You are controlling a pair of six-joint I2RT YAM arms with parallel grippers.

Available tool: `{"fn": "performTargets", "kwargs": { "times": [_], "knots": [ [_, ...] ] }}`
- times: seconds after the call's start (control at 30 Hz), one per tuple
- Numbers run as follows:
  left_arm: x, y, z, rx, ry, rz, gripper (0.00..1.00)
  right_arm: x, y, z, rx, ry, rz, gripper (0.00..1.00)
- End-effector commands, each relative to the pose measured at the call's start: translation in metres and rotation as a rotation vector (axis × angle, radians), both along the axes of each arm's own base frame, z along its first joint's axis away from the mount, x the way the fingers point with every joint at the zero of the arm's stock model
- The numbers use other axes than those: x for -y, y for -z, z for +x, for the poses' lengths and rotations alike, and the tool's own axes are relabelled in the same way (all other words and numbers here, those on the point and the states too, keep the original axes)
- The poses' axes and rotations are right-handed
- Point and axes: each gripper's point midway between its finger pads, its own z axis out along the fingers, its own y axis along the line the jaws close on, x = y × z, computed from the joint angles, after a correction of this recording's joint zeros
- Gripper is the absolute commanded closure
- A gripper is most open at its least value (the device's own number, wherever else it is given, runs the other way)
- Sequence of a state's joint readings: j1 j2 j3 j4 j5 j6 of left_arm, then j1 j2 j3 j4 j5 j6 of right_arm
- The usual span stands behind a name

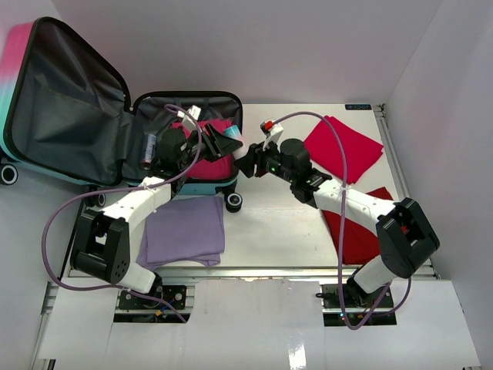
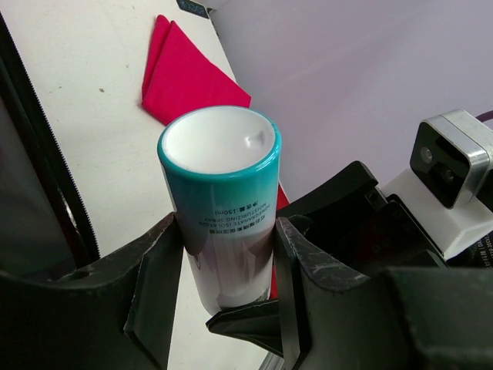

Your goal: Pack the luggage

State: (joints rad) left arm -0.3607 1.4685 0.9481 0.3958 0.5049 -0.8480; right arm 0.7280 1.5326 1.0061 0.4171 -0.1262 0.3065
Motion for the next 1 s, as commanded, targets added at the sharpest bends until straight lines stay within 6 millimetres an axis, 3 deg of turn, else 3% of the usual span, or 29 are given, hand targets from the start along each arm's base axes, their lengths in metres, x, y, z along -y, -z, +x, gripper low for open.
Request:
{"fn": "performTargets", "kwargs": {
  "times": [0.0,0.07,0.2,0.27,0.3,0.37,0.5,0.57,0.63,0.77,0.83,0.97],
  "knots": [
    [0.009,-0.029,-0.002,0.061,0.015,0.007,1.0,-0.021,-0.045,-0.008,0.137,-0.061,0.064,0.46],
    [0.002,-0.026,0.006,0.042,-0.021,0.052,1.0,-0.018,-0.045,-0.009,0.141,-0.056,0.055,0.35],
    [-0.02,-0.047,0.037,0.099,-0.112,0.162,1.0,-0.001,-0.049,-0.013,0.174,-0.019,0.014,0.17],
    [-0.041,-0.038,0.052,0.05,-0.167,0.245,1.0,0.01,-0.057,-0.017,0.2,0.0,0.009,0.14],
    [-0.05,-0.051,0.062,0.09,-0.191,0.287,1.0,0.013,-0.056,-0.018,0.206,0.005,-0.002,0.12],
    [-0.073,-0.038,0.08,0.049,-0.257,0.374,1.0,0.023,-0.056,-0.023,0.218,0.02,-0.007,0.11],
    [-0.125,-0.041,0.117,0.055,-0.391,0.542,1.0,0.037,-0.053,-0.035,0.231,0.024,-0.012,0.09],
    [-0.158,-0.021,0.138,0.035,-0.489,0.699,1.0,0.045,-0.046,-0.041,0.223,0.033,-0.014,0.08],
    [-0.187,-0.015,0.159,0.049,-0.582,0.855,1.0,0.051,-0.037,-0.047,0.206,0.039,-0.014,0.08],
    [-0.231,0.011,0.189,0.044,-0.676,1.143,1.0,0.061,-0.014,-0.055,0.186,0.044,-0.036,0.06],
    [-0.245,0.025,0.2,0.031,-0.689,1.238,1.0,0.067,-0.006,-0.059,0.187,0.045,-0.052,0.06],
    [-0.303,0.056,0.227,-0.048,-0.773,1.394,1.0,0.08,0.006,-0.069,0.188,0.054,-0.067,0.05]
  ]
}}
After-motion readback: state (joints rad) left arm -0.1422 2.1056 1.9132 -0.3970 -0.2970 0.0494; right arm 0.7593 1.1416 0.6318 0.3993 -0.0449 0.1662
